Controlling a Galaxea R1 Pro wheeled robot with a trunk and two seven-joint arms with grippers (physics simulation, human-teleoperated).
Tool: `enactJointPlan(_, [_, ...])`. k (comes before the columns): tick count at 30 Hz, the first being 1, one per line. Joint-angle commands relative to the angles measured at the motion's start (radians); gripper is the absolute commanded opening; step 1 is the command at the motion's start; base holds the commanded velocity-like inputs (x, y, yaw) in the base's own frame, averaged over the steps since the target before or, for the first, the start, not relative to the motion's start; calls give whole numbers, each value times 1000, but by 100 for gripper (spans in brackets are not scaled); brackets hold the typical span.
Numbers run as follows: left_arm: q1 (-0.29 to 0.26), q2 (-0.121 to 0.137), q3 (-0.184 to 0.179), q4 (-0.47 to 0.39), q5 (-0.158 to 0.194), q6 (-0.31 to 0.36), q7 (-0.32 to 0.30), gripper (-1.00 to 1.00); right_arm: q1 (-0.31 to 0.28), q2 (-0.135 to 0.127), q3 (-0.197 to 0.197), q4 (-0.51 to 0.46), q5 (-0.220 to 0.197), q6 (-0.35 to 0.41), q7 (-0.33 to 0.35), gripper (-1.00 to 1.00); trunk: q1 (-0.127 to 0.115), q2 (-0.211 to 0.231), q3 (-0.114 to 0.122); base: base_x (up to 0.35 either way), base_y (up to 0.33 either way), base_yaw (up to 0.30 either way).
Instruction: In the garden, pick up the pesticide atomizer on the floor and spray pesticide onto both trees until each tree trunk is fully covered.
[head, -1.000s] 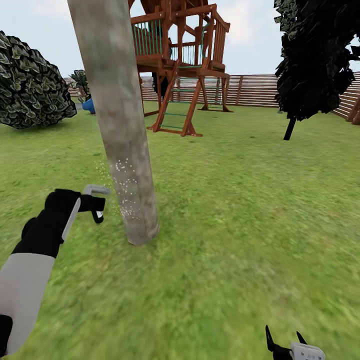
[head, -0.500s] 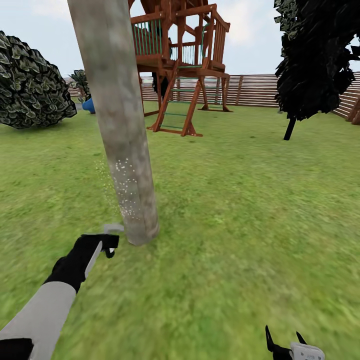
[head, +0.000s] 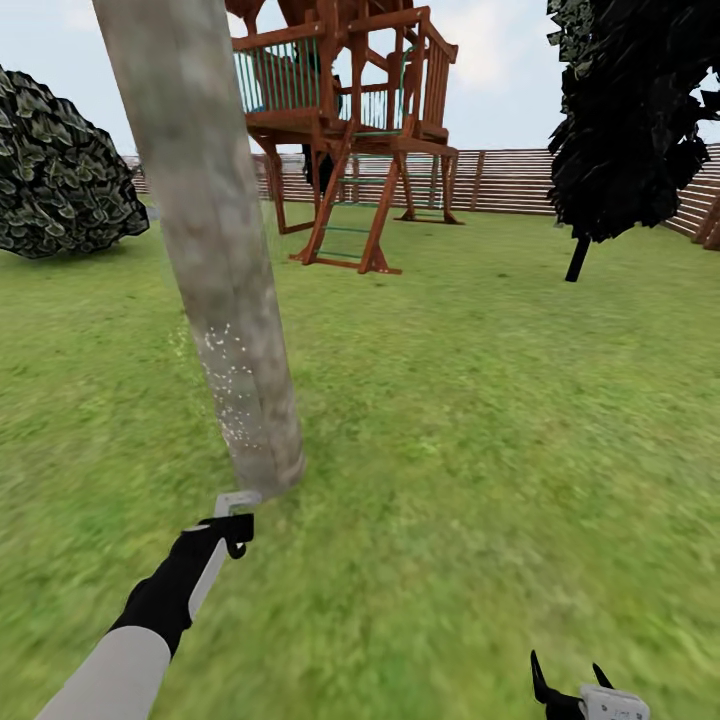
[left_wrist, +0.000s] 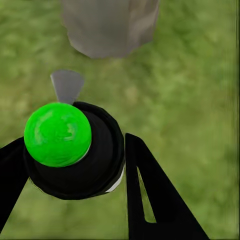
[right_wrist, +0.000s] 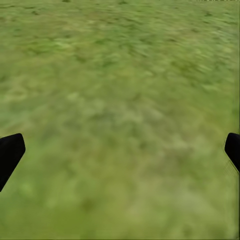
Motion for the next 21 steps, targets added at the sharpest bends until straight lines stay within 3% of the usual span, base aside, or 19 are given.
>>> enactJointPlan(1, [1,2,0,0,0,0,0,-100,0,-1,0,0,0,0,-1,100,0,0,0,172,-230,0])
enactJointPlan(12, [1,6,0,0,0,0,1,-100,0,0,0,0,0,0,-1,100,0,0,0,128,-242,4])
enactJointPlan(21, [1,2,0,0,1,0,35,-100,0,-1,0,0,0,0,-1,100,0,0,0,1,-274,247])
